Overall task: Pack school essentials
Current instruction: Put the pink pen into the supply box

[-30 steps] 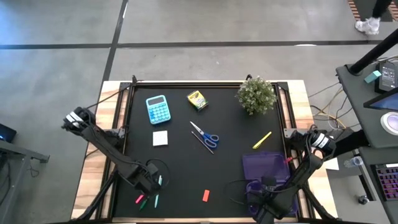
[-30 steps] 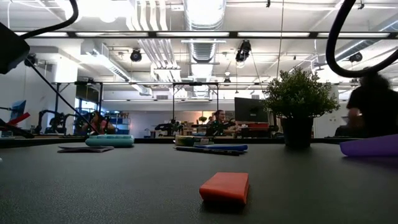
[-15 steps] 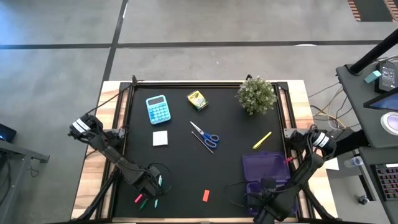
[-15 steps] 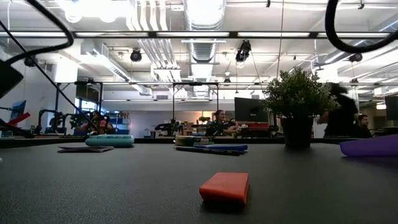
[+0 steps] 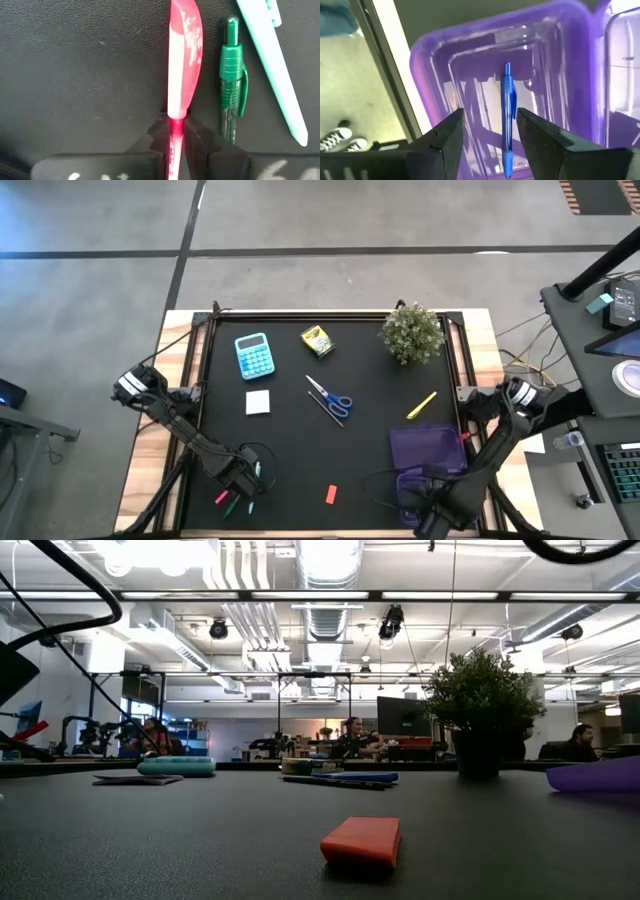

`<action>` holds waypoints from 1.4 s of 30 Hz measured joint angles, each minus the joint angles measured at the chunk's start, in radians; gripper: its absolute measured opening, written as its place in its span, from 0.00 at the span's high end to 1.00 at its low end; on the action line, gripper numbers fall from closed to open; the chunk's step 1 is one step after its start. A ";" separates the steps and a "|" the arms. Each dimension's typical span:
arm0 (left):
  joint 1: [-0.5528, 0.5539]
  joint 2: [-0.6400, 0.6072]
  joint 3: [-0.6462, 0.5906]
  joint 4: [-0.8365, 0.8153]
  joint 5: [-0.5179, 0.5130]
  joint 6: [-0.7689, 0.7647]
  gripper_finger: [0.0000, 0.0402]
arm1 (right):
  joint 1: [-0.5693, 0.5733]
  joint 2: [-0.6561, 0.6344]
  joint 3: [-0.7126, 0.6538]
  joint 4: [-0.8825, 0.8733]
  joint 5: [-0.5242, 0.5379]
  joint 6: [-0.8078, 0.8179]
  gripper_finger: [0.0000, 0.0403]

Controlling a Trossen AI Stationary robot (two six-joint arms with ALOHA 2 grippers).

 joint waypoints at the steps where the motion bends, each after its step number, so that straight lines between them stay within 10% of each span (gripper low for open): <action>1: 0.000 -0.006 0.000 0.001 -0.001 0.000 0.96 | 0.000 -0.010 0.000 0.000 0.008 0.011 0.59; 9: 0.012 -0.165 -0.003 0.003 -0.110 0.000 0.96 | 0.000 -0.132 0.000 -0.004 0.142 0.074 0.63; 25: 0.199 -0.498 0.006 0.302 -0.651 0.344 0.96 | -0.171 -0.401 0.000 0.012 0.860 0.109 0.66; 33: 0.316 -0.473 0.011 0.721 -0.647 0.696 0.96 | -0.336 -0.437 0.000 0.280 0.838 -0.113 0.60; 42: 0.367 -0.434 0.091 0.787 -0.627 0.815 0.96 | -0.506 -0.442 0.000 0.641 0.687 -0.344 0.40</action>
